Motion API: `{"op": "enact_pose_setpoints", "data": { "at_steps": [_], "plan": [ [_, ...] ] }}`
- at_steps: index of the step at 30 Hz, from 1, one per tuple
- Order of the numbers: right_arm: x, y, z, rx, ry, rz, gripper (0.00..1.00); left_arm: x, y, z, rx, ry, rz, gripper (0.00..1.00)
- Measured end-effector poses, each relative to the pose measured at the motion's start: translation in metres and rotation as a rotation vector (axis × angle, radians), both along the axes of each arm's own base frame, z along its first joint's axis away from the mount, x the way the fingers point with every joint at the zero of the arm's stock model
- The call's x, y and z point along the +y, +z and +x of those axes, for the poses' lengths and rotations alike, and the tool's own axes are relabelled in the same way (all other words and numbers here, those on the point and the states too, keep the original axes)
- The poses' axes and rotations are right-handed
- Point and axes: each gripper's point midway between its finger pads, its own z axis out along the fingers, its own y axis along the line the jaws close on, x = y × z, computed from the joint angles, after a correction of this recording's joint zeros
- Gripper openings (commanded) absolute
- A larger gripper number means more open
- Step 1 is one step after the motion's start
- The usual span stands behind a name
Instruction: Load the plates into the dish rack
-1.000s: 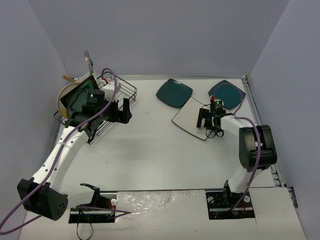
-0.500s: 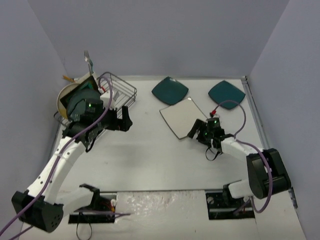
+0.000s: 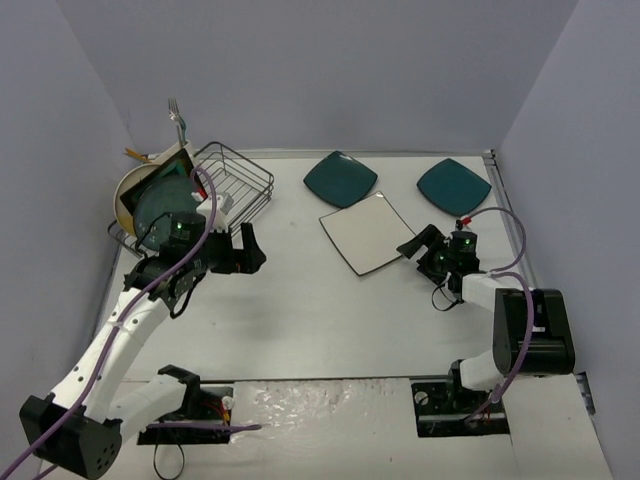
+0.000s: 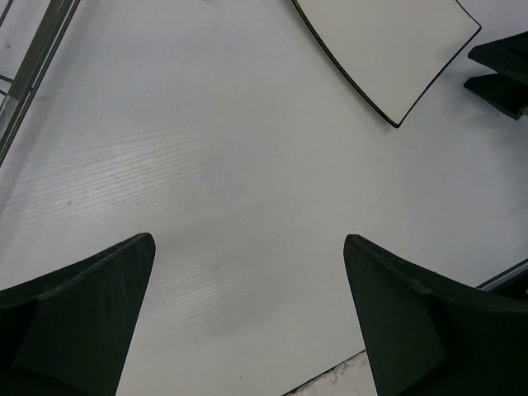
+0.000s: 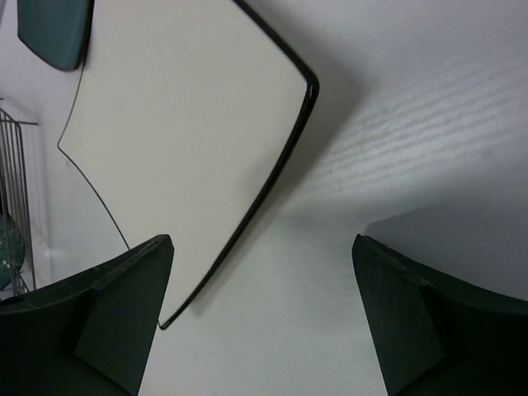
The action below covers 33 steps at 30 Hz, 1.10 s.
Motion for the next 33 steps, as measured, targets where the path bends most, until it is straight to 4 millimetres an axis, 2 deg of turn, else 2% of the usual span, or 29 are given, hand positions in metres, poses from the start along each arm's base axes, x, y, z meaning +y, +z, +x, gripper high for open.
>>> {"op": "enact_pose_setpoints", "data": {
  "at_steps": [5,13,17,19,21,22,26,29,33],
  "plan": [
    [0.0,0.002,0.03,-0.062,0.04,0.044,0.85,0.002,-0.013,-0.012,0.025,0.018,-0.024,0.97],
    [0.009,0.003,0.052,-0.165,0.091,0.101,0.81,0.003,-0.016,-0.018,0.034,0.033,-0.041,0.97],
    [0.011,0.002,0.058,-0.204,0.095,0.123,0.75,0.003,-0.016,-0.019,0.036,0.042,-0.053,0.97],
    [0.012,0.001,0.06,-0.219,0.097,0.128,0.66,0.003,-0.017,-0.02,0.042,0.047,-0.059,0.97],
    [0.011,0.0,0.061,-0.223,0.095,0.131,0.53,0.003,-0.019,-0.02,0.048,0.051,-0.064,0.97],
    [0.011,-0.002,0.061,-0.222,0.092,0.131,0.52,0.002,-0.02,-0.02,0.052,0.052,-0.065,0.97],
    [0.009,-0.01,0.06,-0.196,0.077,0.138,0.18,0.002,-0.022,-0.021,0.061,0.06,-0.075,0.97],
    [0.008,-0.02,0.055,-0.15,0.06,0.151,0.01,0.0,-0.022,-0.02,0.061,0.065,-0.088,0.97],
    [0.013,-0.021,0.05,-0.104,0.04,0.218,0.0,-0.003,-0.021,-0.019,0.062,0.07,-0.109,0.97]
  ]
}}
